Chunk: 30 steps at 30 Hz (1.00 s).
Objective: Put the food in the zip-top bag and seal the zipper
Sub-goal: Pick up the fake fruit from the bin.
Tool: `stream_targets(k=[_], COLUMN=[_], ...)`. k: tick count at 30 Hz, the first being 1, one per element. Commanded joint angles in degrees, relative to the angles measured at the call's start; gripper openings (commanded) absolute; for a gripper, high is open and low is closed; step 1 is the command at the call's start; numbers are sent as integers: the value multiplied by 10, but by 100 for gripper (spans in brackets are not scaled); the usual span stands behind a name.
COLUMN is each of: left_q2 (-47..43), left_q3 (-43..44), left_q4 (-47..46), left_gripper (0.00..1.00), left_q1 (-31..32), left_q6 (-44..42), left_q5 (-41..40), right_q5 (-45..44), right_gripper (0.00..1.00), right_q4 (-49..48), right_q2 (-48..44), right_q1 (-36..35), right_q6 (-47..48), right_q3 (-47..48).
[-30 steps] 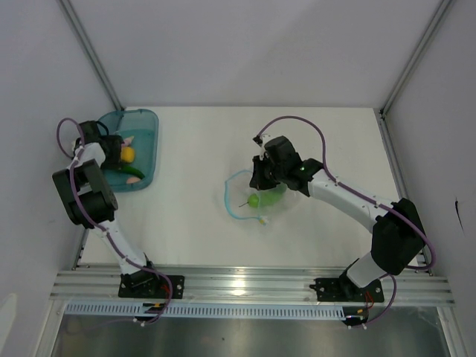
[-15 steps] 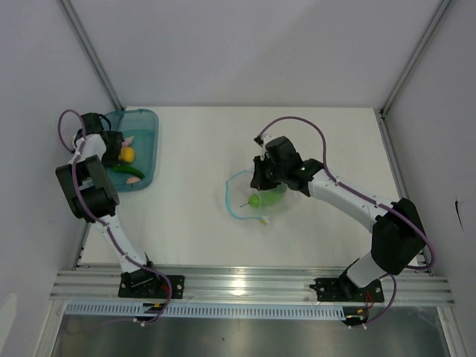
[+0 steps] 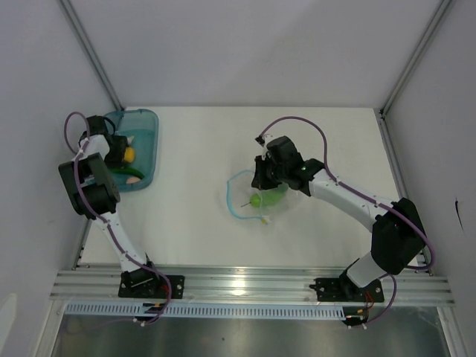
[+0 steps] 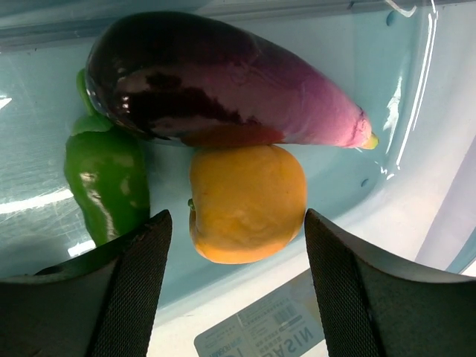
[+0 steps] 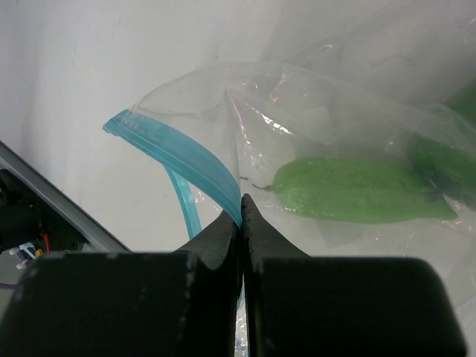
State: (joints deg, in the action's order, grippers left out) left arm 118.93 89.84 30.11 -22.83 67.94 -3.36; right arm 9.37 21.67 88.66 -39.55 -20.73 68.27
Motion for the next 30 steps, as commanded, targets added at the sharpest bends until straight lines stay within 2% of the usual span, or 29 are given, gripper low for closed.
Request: stream_targets(k=[1, 6, 12, 15, 16, 21, 25, 30], left_q2=[2, 4, 4, 2, 1, -17, -50, -92], left_q3=[2, -2, 0, -2, -3, -5, -36, -54], left_q4=[-17, -22, -14, -8, -3, 0, -23, -41], left_gripper=[74, 69, 57, 44, 37, 24, 16, 12], left_q1=[3, 4, 4, 2, 1, -1, -1, -2], left_q6=[-4, -3, -10, -17, -18, -26, -22, -16], left_q5=[-10, -14, -19, -17, -16, -4, 25, 67], right_q5=[2, 3, 3, 1, 1, 10, 7, 14], right_gripper=[0, 0, 0, 0, 0, 0, 0, 0], right_q4=[-21, -22, -20, -20, -20, -14, -10, -1], right_q2=[4, 5, 8, 6, 5, 5, 4, 5], right_q1=[3, 3, 4, 4, 4, 3, 3, 3], right_q6=[6, 5, 7, 5, 4, -4, -11, -19], right_q3=[-2, -2, 1, 2, 2, 11, 15, 19])
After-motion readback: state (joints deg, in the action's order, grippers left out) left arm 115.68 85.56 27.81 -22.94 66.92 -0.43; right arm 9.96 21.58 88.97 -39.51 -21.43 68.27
